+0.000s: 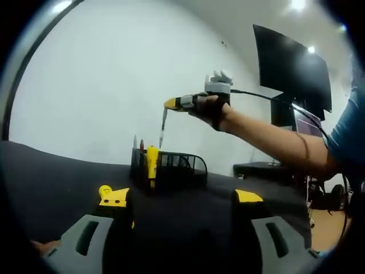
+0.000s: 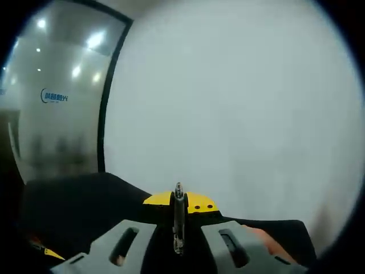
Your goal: Pick up pens and glue sticks and place them into the holder.
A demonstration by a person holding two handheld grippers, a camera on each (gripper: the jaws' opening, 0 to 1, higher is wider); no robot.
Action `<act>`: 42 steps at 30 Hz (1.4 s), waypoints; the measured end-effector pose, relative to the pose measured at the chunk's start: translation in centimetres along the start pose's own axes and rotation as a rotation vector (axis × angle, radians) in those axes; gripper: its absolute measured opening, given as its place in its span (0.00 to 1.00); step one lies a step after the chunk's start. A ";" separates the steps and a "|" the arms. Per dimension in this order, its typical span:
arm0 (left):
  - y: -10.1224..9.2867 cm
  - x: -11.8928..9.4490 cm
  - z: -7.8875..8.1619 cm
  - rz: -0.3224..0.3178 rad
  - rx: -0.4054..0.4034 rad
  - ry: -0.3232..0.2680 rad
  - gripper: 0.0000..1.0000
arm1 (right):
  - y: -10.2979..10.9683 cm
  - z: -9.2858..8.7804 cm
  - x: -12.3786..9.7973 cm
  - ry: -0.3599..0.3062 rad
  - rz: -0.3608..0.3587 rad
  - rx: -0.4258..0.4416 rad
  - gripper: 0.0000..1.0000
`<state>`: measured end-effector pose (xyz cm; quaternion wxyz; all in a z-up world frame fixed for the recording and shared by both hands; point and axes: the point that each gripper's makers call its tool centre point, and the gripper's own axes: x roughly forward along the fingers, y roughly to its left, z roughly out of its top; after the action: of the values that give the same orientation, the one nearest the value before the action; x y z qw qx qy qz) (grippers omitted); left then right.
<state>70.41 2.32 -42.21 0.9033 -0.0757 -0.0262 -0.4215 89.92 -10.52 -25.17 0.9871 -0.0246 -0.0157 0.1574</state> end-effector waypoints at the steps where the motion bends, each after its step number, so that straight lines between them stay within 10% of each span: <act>1: 0.0 0.0 0.0 0.000 0.000 0.000 0.72 | 0.0 -0.2 0.2 0.002 -0.002 -0.001 0.05; 42: 0.3 0.0 0.0 0.009 -0.016 0.003 0.71 | -0.4 -8.3 1.0 0.165 -0.048 0.001 0.05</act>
<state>70.63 2.52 -42.24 0.9045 -0.0825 -0.0213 -0.4178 91.38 -10.99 -33.44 0.9886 -0.0365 0.0650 0.1312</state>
